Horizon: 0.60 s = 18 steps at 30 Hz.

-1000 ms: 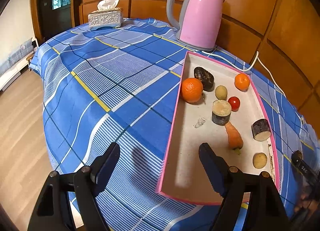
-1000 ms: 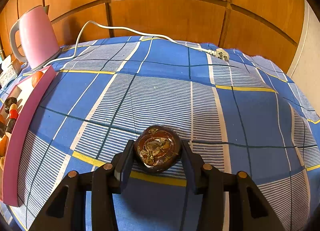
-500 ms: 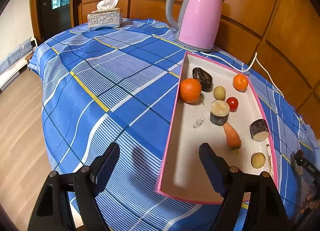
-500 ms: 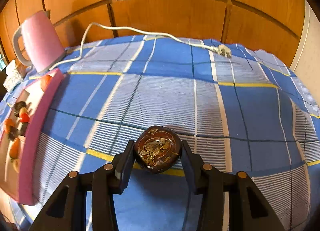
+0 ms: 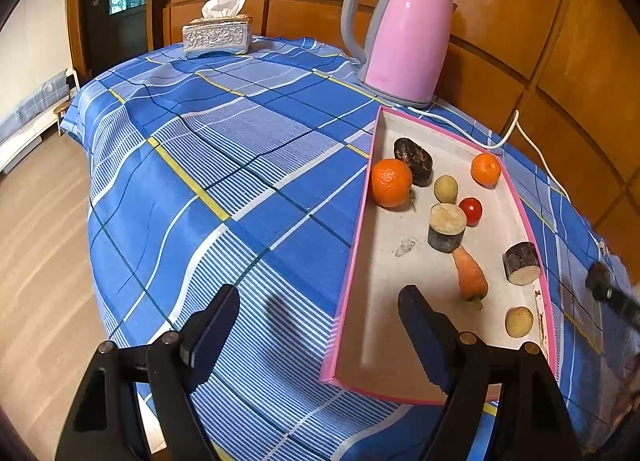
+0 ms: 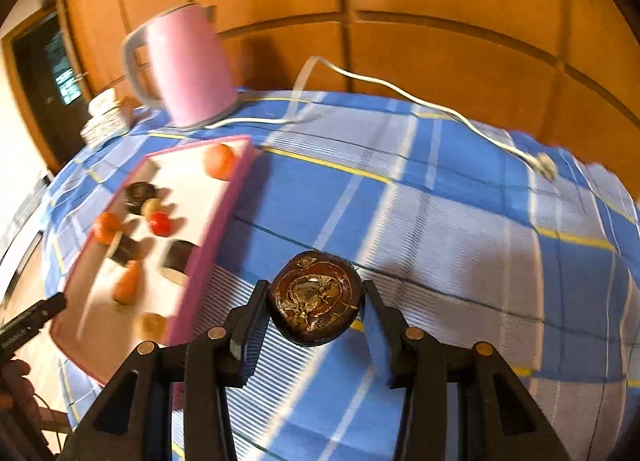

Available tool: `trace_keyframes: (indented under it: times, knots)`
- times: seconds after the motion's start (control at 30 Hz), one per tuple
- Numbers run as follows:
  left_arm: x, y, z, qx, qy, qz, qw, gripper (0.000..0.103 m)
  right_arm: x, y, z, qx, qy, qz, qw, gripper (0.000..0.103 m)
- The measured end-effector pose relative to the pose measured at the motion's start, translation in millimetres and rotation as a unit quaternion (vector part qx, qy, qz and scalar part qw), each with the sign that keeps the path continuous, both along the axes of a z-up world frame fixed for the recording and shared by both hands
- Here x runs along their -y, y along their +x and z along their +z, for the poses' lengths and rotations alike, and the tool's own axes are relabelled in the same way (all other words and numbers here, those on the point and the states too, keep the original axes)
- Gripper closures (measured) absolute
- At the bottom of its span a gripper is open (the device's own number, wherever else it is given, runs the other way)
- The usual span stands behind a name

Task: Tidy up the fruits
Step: 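Carry the dark fruit with the right gripper into the tray and release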

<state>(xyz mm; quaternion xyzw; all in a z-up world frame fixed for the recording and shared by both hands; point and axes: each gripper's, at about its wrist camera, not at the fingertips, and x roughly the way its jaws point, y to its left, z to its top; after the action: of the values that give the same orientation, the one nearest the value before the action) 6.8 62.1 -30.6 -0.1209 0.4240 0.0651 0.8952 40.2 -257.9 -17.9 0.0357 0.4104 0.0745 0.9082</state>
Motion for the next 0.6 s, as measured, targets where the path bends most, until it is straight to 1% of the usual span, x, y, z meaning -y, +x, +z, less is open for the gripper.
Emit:
trace_keyframes:
  times: [0.13, 0.3, 0.43, 0.6]
  knots:
    - [0, 0, -2, -0.002, 0.000, -0.002, 1.0000, 0.021, -24, 18, 15, 0.009, 0.002, 0.041, 0.999, 0.058]
    - [-1, 1, -5, -0.006, -0.002, 0.001, 1.0000, 0.021, -58, 42, 23, 0.011, 0.007, 0.077, 0.997, 0.058]
    - [-3, 2, -7, -0.010, -0.002, 0.002, 0.9999, 0.021, -82, 59, 22, 0.005, 0.013, 0.092, 0.996, 0.058]
    - [-5, 4, -11, -0.016, -0.002, 0.004, 0.9999, 0.021, -107, 80, 10, -0.011, -0.003, 0.108, 0.994, 0.058]
